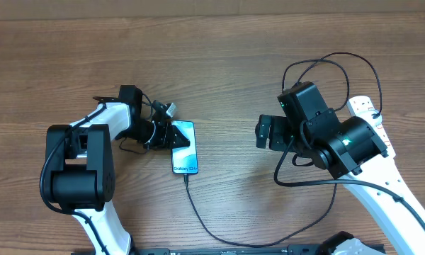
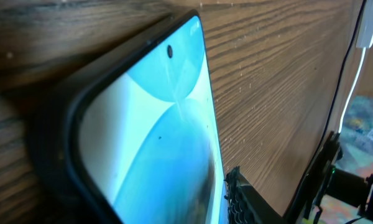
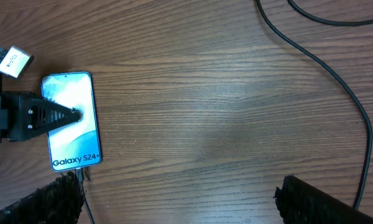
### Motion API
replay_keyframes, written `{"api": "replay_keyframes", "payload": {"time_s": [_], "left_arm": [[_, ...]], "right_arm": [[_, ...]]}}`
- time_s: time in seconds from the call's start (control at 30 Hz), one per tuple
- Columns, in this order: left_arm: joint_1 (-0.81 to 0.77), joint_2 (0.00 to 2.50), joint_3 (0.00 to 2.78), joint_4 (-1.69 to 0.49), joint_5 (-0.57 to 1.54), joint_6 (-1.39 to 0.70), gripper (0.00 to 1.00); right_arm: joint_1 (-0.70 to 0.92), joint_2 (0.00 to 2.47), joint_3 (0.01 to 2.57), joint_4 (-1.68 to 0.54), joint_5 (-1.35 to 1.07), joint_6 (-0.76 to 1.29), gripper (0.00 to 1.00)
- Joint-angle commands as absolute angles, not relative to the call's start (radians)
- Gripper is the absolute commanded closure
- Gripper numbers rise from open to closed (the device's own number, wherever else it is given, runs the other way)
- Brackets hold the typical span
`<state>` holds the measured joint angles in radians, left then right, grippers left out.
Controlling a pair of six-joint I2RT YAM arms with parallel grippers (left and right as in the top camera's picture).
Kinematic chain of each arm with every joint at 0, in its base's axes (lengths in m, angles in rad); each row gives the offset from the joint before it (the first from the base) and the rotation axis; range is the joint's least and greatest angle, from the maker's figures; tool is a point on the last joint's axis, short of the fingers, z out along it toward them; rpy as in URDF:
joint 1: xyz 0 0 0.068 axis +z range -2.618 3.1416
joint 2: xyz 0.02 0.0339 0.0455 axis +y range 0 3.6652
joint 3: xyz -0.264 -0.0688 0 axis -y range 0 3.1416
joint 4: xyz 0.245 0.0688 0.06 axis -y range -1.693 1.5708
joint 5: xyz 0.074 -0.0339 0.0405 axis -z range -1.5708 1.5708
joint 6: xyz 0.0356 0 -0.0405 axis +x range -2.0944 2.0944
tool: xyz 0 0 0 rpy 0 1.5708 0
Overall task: Plug charger to phone and switch on socket
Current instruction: 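Open the left gripper and release the phone flat on the table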
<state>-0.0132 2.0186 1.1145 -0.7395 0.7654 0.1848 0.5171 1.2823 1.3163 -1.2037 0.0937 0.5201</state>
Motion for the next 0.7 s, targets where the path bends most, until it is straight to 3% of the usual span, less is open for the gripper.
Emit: {"api": "replay_keyframes", "payload": {"time_s": [0.0, 0.37, 0.67], "left_arm": [[-0.001, 2.106, 1.070, -0.731, 0.369, 0.258, 0.67], [-0.001, 2.106, 1.110, -0.739, 0.318, 0.103, 0.58], [-0.001, 2.106, 1.118, -0.778, 0.347, 0.138, 0.56]], "right_arm": [[0.516, 1.299, 1.328, -1.198, 0.104, 0.524, 0.00], [0.515, 1.385, 1.329, -1.197, 0.104, 0.529, 0.00], [0.515, 1.385, 1.329, -1.210, 0.104, 0.528, 0.00]]}}
